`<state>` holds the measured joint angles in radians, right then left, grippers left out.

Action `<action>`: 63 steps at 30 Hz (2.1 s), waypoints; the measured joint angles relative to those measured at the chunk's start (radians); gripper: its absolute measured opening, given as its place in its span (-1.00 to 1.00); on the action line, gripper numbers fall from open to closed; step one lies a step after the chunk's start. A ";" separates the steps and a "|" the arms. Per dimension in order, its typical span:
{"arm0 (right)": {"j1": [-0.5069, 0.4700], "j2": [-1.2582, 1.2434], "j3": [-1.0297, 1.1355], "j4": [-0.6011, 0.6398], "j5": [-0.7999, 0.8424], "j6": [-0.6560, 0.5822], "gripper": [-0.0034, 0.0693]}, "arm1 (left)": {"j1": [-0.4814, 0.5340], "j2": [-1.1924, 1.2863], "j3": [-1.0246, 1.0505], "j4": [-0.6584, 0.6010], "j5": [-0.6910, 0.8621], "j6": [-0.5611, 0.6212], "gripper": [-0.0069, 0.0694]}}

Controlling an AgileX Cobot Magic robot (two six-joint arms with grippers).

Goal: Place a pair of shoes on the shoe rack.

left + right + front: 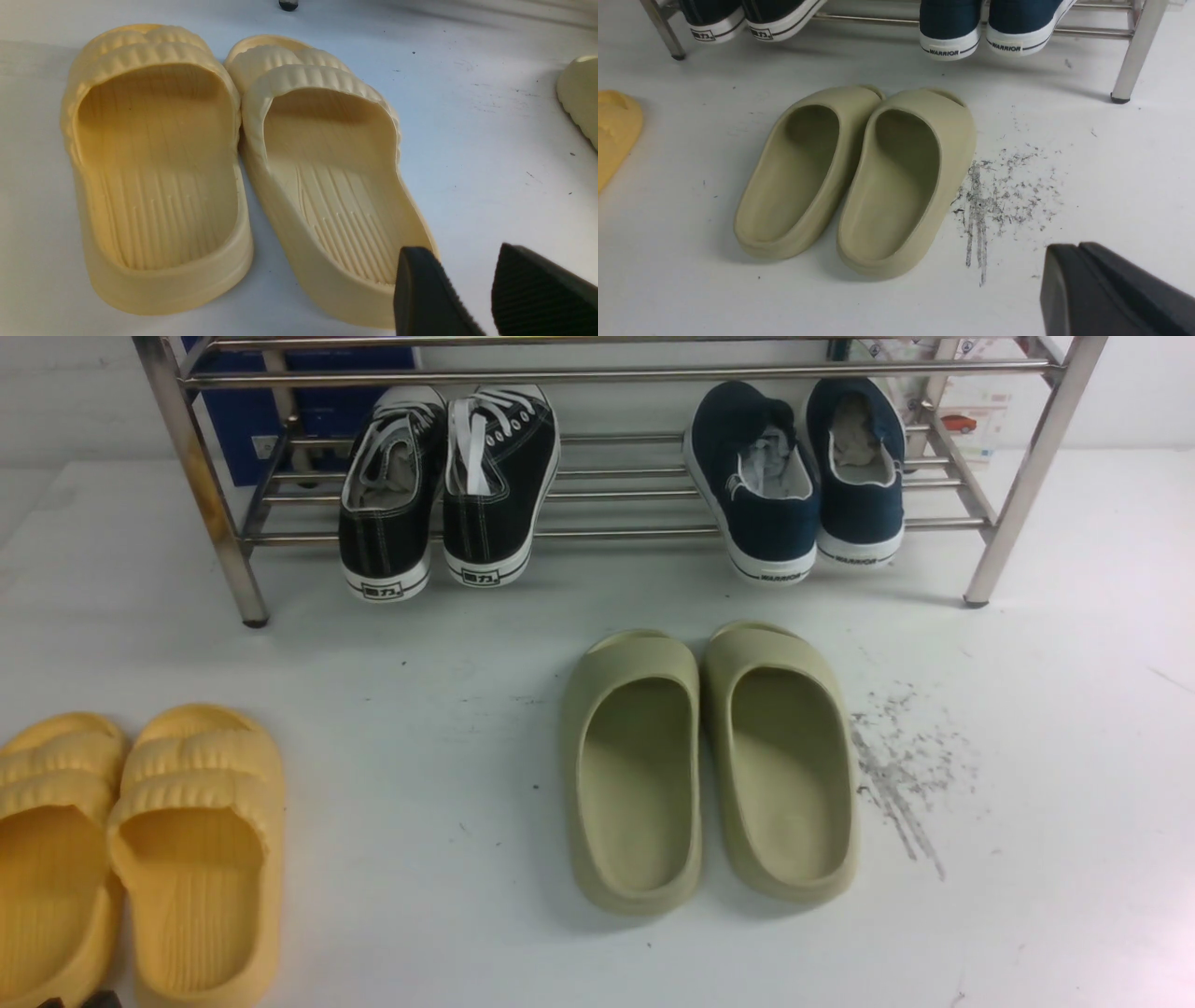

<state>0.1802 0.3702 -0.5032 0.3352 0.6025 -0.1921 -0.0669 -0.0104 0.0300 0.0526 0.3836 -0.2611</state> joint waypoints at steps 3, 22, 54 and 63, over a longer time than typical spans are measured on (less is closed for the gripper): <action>0.000 -0.158 0.054 -0.001 0.060 0.000 -0.77 | 0.000 0.000 0.000 0.000 0.000 0.000 -0.20; -0.198 -0.381 0.393 -0.321 -0.094 0.177 -0.71 | 0.000 0.000 0.000 0.000 0.001 0.000 -0.20; -0.199 -0.381 0.517 -0.423 -0.210 0.394 -0.60 | 0.000 0.000 0.000 0.001 0.008 0.000 -0.19; -0.199 -0.381 0.517 -0.423 -0.210 0.394 -0.56 | 0.000 0.000 0.000 0.001 0.008 0.000 -0.19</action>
<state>-0.0192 -0.0113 0.0135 -0.0878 0.3926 0.2016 -0.0669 -0.0104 0.0300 0.0535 0.3915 -0.2611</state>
